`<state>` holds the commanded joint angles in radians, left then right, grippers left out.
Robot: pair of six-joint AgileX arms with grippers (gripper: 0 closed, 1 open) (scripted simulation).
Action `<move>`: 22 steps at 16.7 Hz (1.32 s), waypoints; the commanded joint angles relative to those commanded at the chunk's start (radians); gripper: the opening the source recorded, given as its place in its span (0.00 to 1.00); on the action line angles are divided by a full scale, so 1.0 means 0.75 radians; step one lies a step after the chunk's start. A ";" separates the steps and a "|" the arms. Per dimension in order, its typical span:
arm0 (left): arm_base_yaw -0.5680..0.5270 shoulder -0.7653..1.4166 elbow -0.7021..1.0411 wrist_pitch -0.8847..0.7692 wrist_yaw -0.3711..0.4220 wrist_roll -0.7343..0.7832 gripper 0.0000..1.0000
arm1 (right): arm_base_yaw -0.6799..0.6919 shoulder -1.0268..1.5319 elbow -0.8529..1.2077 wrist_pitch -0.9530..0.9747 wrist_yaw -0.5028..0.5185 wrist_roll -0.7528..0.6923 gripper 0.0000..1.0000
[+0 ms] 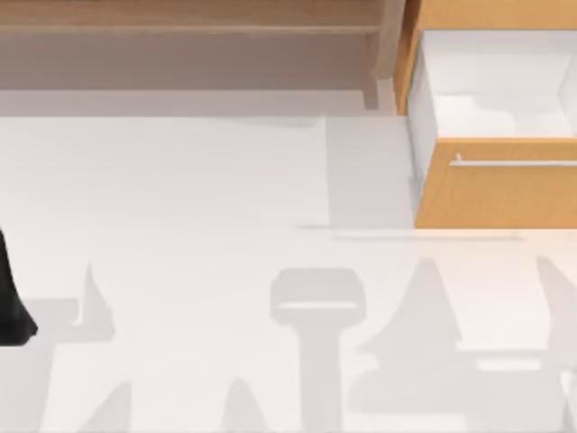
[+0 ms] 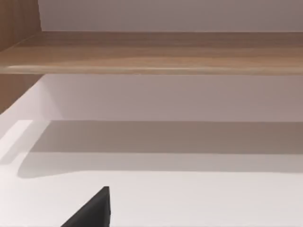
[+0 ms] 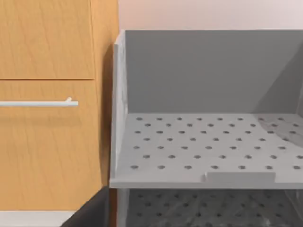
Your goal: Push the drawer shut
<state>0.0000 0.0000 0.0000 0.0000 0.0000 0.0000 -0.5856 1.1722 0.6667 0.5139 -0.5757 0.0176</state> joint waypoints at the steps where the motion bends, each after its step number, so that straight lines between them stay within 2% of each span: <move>1: 0.000 0.000 0.000 0.000 0.000 0.000 1.00 | -0.010 0.019 0.012 0.009 -0.010 0.000 1.00; 8: 0.000 0.000 0.000 0.000 0.000 0.000 1.00 | 0.003 0.025 -0.002 0.020 -0.004 -0.013 1.00; 11: 0.000 0.000 0.000 0.000 0.000 0.000 1.00 | 0.100 0.064 -0.095 0.116 0.051 -0.125 1.00; 16: 0.000 0.000 0.000 0.000 0.000 0.000 1.00 | 0.401 0.209 -0.350 0.437 0.251 -0.506 1.00; 22: 0.000 0.000 0.000 0.000 0.000 0.000 1.00 | 0.807 0.515 -0.580 0.951 0.634 -1.146 1.00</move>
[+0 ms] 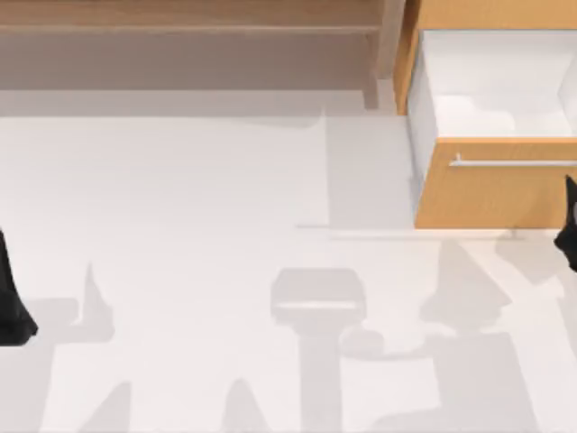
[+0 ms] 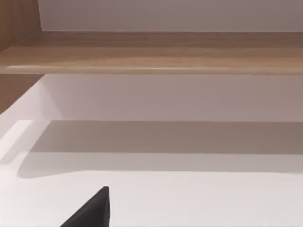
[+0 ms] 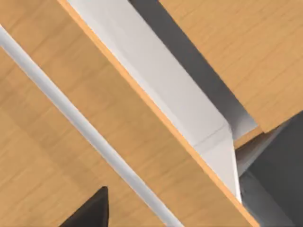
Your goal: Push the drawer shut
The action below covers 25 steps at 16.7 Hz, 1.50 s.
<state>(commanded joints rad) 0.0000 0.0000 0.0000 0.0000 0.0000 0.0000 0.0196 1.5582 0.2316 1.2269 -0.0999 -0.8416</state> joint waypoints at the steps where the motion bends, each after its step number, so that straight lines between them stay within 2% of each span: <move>1: 0.000 0.000 0.000 0.000 0.000 0.000 1.00 | 0.060 0.061 -0.018 0.086 0.072 -0.112 1.00; 7: 0.000 0.000 0.000 0.000 0.000 0.000 1.00 | 0.335 0.404 -0.042 0.524 0.465 -0.704 1.00; 11: 0.000 0.000 0.000 0.000 0.000 0.000 1.00 | 0.425 0.540 -0.026 0.685 0.617 -0.923 1.00; 18: 0.000 0.000 0.000 0.000 0.000 0.000 1.00 | 0.430 0.562 -0.022 0.701 0.634 -0.950 1.00; 25: 0.000 0.000 0.000 0.000 0.000 0.000 1.00 | 0.385 0.581 0.103 0.605 0.587 -0.952 1.00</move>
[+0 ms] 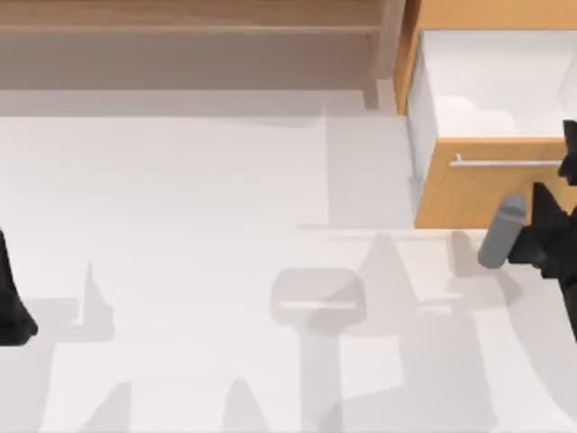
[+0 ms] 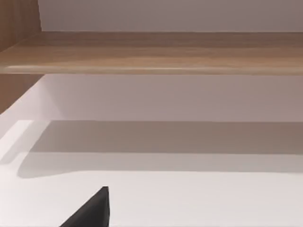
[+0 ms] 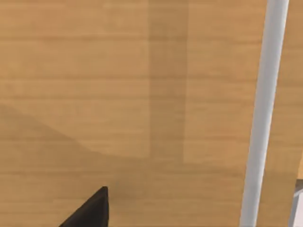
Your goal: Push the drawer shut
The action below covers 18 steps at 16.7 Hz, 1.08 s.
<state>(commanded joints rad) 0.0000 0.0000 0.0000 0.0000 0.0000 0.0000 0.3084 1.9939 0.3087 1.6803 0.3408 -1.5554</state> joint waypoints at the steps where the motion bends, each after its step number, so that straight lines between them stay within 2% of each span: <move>1: 0.000 0.000 0.000 0.000 0.000 0.000 1.00 | 0.000 0.000 0.001 -0.001 0.000 0.000 1.00; 3: 0.000 0.000 0.000 0.000 0.000 0.000 1.00 | 0.000 0.000 0.001 -0.001 0.000 0.000 1.00; 16: 0.000 0.000 0.000 0.000 0.000 0.000 1.00 | 0.000 0.000 0.001 -0.001 0.000 0.000 0.02; 18: 0.000 0.000 0.000 0.000 0.000 0.000 1.00 | 0.000 0.000 0.001 -0.001 0.000 0.000 0.00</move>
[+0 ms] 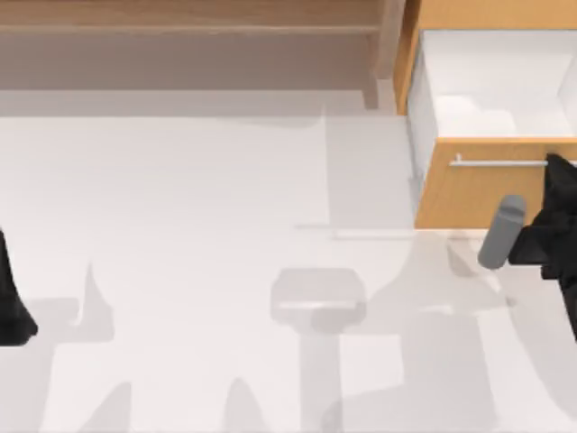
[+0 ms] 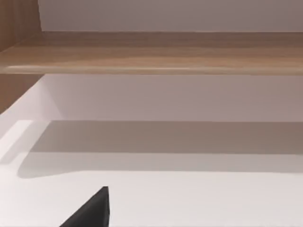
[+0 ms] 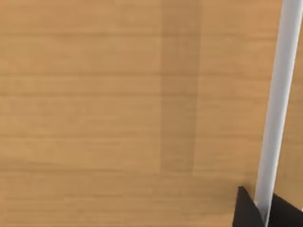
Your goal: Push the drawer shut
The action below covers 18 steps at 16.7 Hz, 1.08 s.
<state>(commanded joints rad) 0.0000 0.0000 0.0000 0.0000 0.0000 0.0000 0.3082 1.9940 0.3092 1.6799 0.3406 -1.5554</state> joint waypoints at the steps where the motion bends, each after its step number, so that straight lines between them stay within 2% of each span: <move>1: 0.000 0.000 0.000 0.000 0.000 0.000 1.00 | 0.000 0.000 0.000 0.000 0.000 0.000 0.00; 9: 0.000 0.000 0.000 0.000 0.000 0.000 1.00 | -0.003 0.006 0.018 -0.014 -0.005 0.004 0.00; 18: 0.000 0.000 0.000 0.000 0.000 0.000 1.00 | -0.088 0.102 0.318 -0.223 -0.088 0.002 0.00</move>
<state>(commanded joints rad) 0.0000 0.0000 0.0000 0.0000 0.0000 0.0000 0.2419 2.0701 0.5479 1.5125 0.2743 -1.5535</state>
